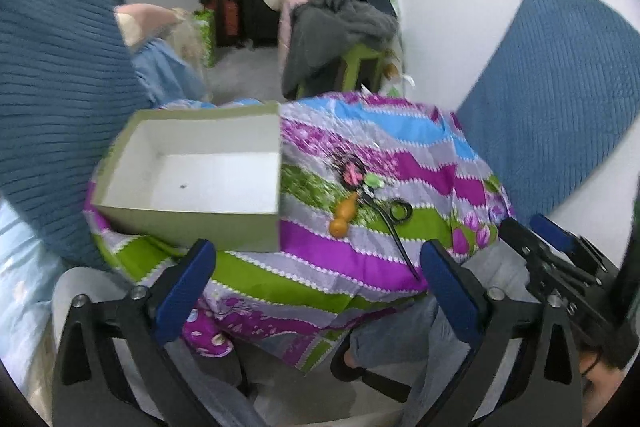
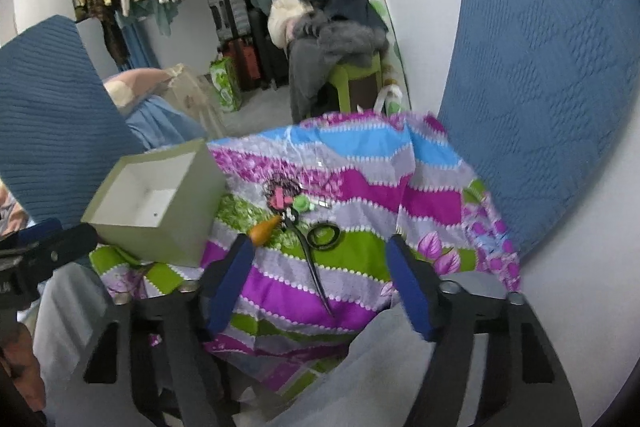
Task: Organize jewelry
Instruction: 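Grasp the orange gourd with the left gripper while the right grasps the patterned ring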
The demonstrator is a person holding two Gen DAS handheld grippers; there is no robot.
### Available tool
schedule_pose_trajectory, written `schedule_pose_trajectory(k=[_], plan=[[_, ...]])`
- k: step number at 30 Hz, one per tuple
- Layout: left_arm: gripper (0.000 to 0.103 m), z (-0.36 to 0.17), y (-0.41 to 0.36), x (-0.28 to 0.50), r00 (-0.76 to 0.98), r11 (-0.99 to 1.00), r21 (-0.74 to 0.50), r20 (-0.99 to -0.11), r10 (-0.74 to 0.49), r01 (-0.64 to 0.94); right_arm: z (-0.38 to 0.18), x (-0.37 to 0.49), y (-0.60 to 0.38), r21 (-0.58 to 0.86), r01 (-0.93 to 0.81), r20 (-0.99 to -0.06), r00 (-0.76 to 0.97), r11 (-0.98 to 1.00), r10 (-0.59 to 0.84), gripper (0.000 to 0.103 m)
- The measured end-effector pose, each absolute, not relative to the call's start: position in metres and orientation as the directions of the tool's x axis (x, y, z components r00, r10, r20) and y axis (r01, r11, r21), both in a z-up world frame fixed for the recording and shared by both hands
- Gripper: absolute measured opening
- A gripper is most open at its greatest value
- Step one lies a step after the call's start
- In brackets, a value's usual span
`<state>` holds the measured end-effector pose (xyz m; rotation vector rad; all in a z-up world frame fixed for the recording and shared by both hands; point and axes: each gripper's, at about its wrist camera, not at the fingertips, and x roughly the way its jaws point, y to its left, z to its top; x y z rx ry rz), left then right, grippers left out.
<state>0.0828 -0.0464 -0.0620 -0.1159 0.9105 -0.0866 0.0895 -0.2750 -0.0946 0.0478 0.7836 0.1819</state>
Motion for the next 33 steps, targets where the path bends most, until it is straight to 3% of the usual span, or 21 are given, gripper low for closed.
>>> schedule_pose_trajectory(k=[5, 33], plan=[[0.085, -0.085, -0.063, 0.102, 0.556, 0.989, -0.133, -0.818, -0.148, 0.067, -0.122, 0.114, -0.275, 0.106, -0.149, -0.733, 0.657, 0.983, 0.178, 0.05], [0.059, -0.185, -0.09, 0.181, 0.36, 0.987, -0.141, -0.92, -0.158, 0.072, -0.206, 0.202, -0.277, 0.158, -0.147, -0.85, 0.483, 0.977, 0.21, 0.051]])
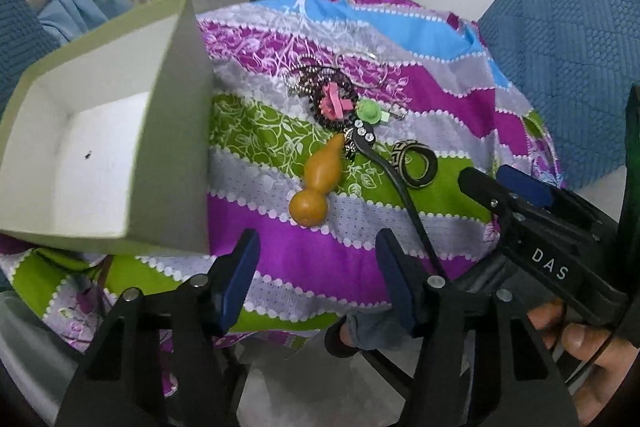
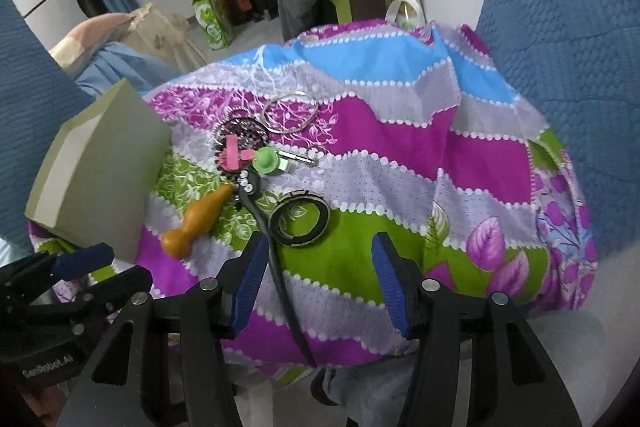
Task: Organize jewelry
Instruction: 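Grasp the orange gourd with the left gripper while the right grasps the patterned ring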
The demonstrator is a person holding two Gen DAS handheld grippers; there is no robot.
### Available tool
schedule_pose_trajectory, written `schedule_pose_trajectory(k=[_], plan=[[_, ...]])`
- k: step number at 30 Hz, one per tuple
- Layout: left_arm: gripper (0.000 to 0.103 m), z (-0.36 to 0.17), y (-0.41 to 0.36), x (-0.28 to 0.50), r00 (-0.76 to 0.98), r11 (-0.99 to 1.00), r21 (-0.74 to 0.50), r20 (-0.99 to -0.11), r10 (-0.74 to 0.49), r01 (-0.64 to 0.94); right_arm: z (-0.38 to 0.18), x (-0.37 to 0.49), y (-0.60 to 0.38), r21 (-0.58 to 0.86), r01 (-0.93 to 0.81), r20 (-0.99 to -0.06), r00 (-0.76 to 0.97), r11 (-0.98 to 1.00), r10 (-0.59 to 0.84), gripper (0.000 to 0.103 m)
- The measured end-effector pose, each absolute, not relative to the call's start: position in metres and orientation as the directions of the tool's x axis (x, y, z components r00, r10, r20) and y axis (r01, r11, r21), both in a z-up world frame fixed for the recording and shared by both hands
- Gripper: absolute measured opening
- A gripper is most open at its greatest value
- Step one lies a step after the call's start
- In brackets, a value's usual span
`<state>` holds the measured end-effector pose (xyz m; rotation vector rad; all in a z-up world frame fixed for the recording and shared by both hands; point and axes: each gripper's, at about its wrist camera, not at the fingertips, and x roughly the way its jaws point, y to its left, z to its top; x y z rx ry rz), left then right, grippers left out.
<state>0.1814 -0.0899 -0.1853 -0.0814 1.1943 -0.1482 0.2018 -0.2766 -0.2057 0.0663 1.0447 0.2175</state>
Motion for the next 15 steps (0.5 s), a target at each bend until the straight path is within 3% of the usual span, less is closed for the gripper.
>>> schedule_pose_trajectory(k=[2, 6, 15], plan=[[0.055, -0.193, -0.09, 0.188, 0.346, 0.988, -0.136, -0.926, -0.152, 0.069, -0.214, 0.209, -0.276, 0.179, -0.149, -0.857, 0.461, 0.972, 0.229, 0.05], [0.054, -0.206, -0.093, 0.2, 0.323, 0.989, -0.128, -0.935, -0.144, 0.07, -0.227, 0.224, -0.273, 0.173, -0.146, -0.872, 0.436, 0.974, 0.221, 0.038], [0.049, -0.22, -0.102, 0.219, 0.324, 0.992, -0.085, -0.94, -0.109, 0.088, -0.251, 0.244, -0.261, 0.112, -0.165, -0.902, 0.398, 0.98, 0.17, 0.029]])
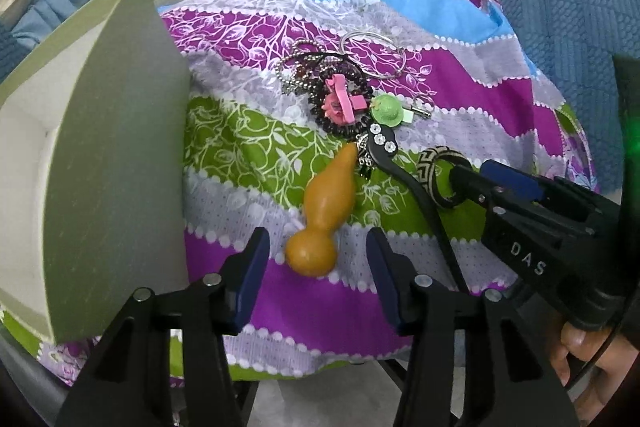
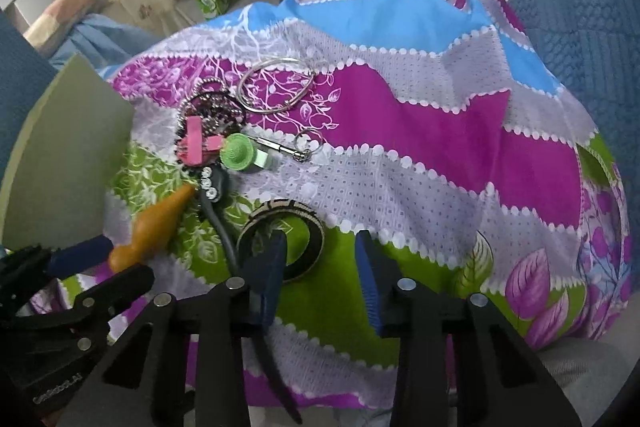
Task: Organize jewelry
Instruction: 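Grasp the orange gourd with the left gripper while the right grasps the patterned ring, then carry gourd and ring over the green box and open both grippers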
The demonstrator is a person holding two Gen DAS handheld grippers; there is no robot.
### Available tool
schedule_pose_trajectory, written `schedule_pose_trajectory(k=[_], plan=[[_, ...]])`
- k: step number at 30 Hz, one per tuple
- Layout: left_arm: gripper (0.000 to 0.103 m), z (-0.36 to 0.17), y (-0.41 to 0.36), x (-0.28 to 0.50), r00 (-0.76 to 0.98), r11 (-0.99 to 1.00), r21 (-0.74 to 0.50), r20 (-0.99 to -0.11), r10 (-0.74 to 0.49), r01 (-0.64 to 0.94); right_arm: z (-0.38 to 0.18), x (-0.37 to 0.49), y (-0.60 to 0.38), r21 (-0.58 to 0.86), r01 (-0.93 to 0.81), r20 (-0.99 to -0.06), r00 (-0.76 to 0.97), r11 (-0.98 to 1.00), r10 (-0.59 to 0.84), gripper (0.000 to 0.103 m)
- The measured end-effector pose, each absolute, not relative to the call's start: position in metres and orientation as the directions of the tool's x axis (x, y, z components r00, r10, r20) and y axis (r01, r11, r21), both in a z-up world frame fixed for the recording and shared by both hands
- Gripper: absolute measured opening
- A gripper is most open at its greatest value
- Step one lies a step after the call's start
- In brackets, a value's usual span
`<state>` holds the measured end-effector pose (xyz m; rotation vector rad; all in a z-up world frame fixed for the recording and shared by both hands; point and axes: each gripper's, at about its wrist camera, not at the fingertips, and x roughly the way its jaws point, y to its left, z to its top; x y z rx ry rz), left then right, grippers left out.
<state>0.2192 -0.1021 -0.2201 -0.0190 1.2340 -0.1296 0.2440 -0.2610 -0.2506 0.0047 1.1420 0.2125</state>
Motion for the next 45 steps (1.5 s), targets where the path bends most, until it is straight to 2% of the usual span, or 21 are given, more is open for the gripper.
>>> schedule_pose_trajectory(k=[3, 5, 7, 8, 10, 14, 24, 28, 45], plan=[[0.047, -0.225, -0.103, 0.224, 0.325, 0.993, -0.081, -0.94, -0.106, 0.09, -0.255, 0.247, -0.259, 0.095, -0.166, -0.908, 0.39, 0.982, 0.154, 0.025], [0.038, -0.23, -0.105, 0.227, 0.307, 0.992, -0.084, -0.946, -0.109, 0.093, -0.258, 0.248, -0.258, 0.083, -0.168, -0.911, 0.388, 0.982, 0.143, 0.025], [0.034, -0.235, -0.105, 0.228, 0.29, 0.992, -0.093, -0.95, -0.114, 0.086, -0.258, 0.249, -0.256, 0.064, -0.171, -0.91, 0.394, 0.983, 0.128, 0.025], [0.028, -0.236, -0.105, 0.228, 0.287, 0.992, -0.094, -0.951, -0.113, 0.081, -0.259, 0.249, -0.255, 0.054, -0.172, -0.91, 0.396, 0.984, 0.12, 0.022], [0.028, -0.236, -0.103, 0.228, 0.294, 0.991, -0.112, -0.947, -0.127, 0.068, -0.258, 0.25, -0.252, 0.041, -0.174, -0.911, 0.399, 0.984, 0.109, 0.01], [0.028, -0.227, -0.097, 0.222, 0.33, 0.99, -0.133, -0.933, -0.142, 0.049, -0.255, 0.25, -0.253, 0.056, -0.171, -0.907, 0.403, 0.984, 0.121, 0.006], [0.028, -0.19, -0.085, 0.202, 0.402, 0.984, -0.174, -0.898, -0.177, 0.043, -0.221, 0.229, -0.258, 0.073, -0.156, -0.871, 0.471, 0.985, 0.139, 0.006], [0.028, -0.176, -0.081, 0.192, 0.429, 0.972, -0.23, -0.875, -0.226, 0.042, -0.204, 0.215, -0.257, 0.075, -0.151, -0.856, 0.498, 0.986, 0.141, 0.006], [0.028, -0.101, -0.062, 0.146, 0.541, 0.965, -0.242, -0.801, -0.256, 0.098, -0.139, 0.147, -0.258, 0.103, -0.095, -0.821, 0.553, 0.99, 0.139, 0.006]])
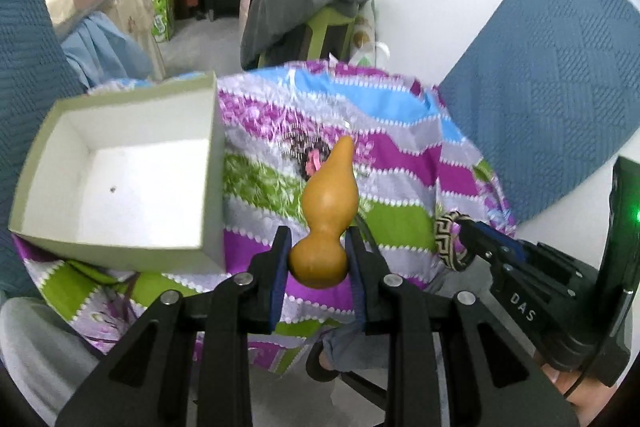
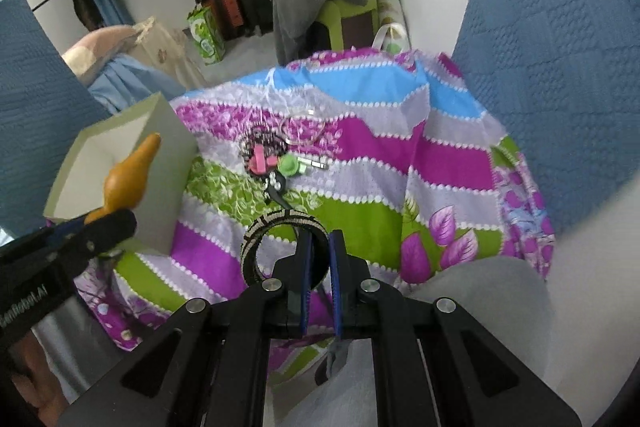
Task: Organize jewelry
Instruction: 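Carry gourd and ring over the green box and open both grippers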
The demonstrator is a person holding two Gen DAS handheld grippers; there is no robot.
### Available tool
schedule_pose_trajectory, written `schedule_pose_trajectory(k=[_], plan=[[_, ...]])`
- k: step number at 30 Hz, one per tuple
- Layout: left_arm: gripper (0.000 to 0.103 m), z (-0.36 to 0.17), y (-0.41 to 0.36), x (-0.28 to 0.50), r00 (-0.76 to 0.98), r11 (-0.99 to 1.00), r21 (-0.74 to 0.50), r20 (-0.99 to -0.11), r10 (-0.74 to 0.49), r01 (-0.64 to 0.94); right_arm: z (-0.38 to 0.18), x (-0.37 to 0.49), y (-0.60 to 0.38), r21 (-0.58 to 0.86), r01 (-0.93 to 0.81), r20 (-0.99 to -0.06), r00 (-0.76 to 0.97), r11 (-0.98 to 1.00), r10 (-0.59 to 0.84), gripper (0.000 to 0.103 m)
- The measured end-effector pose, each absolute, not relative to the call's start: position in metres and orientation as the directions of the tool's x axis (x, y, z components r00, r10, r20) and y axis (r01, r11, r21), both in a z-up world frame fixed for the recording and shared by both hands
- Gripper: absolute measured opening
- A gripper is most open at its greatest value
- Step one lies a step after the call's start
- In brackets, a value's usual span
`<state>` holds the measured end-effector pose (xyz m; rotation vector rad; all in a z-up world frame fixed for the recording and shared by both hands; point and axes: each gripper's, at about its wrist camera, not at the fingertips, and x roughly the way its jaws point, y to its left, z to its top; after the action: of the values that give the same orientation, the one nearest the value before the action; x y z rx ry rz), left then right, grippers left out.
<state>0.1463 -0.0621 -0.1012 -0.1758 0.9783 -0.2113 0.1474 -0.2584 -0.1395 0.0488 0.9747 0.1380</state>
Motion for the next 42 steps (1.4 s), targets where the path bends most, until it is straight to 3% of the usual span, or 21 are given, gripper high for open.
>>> schedule_pose_trajectory(k=[11, 24, 32, 42], plan=[[0.028, -0.013, -0.031, 0.151, 0.65, 0.962, -0.248, -0.714, -0.261, 0.113, -0.041, 0.157, -0.25, 0.116, -0.073, -0.729, 0.672, 0.991, 0.135, 0.006], [0.028, 0.051, 0.049, 0.148, 0.765, 0.975, -0.209, -0.617, -0.187, 0.071, 0.032, 0.166, -0.165, 0.084, -0.203, -0.623, 0.753, 0.975, 0.211, 0.006], [0.028, 0.034, 0.115, 0.144, 0.766, 0.977, -0.213, -0.629, -0.13, -0.009, 0.019, 0.179, -0.096, 0.087, -0.31, -0.634, 0.716, 0.947, 0.292, 0.006], [0.028, -0.036, 0.158, 0.156, 0.688, 0.971, -0.227, -0.717, -0.113, -0.077, -0.059, 0.195, -0.038, 0.105, -0.373, -0.741, 0.589, 0.922, 0.323, 0.006]])
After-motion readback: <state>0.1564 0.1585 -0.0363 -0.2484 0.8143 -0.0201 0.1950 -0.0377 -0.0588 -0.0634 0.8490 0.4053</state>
